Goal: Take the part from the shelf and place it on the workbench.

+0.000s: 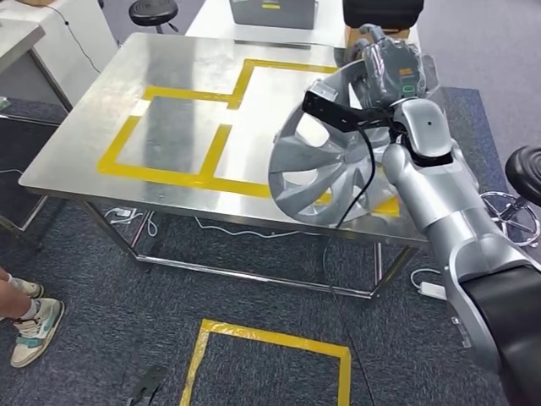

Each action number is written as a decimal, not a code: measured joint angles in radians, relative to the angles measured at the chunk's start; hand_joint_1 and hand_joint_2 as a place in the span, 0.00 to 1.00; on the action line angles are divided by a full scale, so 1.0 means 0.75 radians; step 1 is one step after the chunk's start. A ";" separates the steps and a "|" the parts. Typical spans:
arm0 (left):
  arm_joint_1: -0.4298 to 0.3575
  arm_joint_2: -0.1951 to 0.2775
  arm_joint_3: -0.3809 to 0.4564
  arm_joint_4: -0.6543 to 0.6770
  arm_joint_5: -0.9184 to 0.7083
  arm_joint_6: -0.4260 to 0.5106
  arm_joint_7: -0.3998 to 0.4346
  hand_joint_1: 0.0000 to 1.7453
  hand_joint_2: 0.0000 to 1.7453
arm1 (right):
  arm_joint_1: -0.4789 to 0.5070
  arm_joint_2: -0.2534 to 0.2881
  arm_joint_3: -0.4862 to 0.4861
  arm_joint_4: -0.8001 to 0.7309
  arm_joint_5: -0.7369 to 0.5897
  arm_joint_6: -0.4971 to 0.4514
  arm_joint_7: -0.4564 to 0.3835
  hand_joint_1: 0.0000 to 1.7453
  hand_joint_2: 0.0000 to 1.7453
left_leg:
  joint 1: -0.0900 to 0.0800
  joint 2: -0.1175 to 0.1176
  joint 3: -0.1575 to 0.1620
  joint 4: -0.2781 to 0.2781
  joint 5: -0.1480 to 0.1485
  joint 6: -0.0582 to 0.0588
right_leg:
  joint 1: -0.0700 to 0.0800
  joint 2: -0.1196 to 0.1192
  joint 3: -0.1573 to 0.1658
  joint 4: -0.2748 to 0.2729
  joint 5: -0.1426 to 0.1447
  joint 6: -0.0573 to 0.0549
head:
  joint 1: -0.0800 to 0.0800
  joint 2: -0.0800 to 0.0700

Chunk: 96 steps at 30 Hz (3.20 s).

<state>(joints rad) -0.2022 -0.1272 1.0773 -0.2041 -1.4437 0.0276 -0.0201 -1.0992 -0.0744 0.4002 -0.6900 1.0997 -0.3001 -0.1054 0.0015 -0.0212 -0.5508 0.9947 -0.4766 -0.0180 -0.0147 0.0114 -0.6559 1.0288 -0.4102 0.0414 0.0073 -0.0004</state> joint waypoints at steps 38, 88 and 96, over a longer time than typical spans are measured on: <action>0.016 -0.001 0.005 0.000 0.021 0.010 -0.007 0.00 1.00 | 0.058 -0.014 0.017 -0.022 -0.002 -0.012 0.007 1.00 1.00 | -0.023 -0.019 -0.231 0.008 0.202 0.036 | 0.034 0.016 -0.012 0.023 -0.019 -0.022 | -0.019 0.000; 0.001 -0.005 0.002 0.000 -0.003 -0.003 -0.046 0.00 1.00 | 0.002 -0.025 0.014 0.090 0.017 -0.050 -0.005 1.00 1.00 | -0.026 -0.019 -0.230 0.005 0.212 0.029 | 0.031 0.015 -0.011 0.022 -0.008 -0.020 | -0.018 0.000; 0.001 -0.005 0.002 0.000 -0.003 -0.003 -0.042 0.00 1.00 | 0.002 -0.021 0.014 0.090 0.019 -0.049 -0.005 1.00 1.00 | -0.027 -0.019 -0.230 0.005 0.212 0.029 | 0.031 0.015 -0.010 0.022 -0.008 -0.020 | -0.018 0.000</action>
<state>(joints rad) -0.2013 -0.1312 1.0784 -0.2041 -1.4462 0.0252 -0.0513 -1.0974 -0.0899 0.4108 -0.6226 1.1137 -0.3369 -0.1088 -0.0184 -0.0353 -0.7236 0.9985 -0.3174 0.0034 0.0085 0.0227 -0.6638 1.0452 -0.4160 0.0267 -0.0064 -0.0004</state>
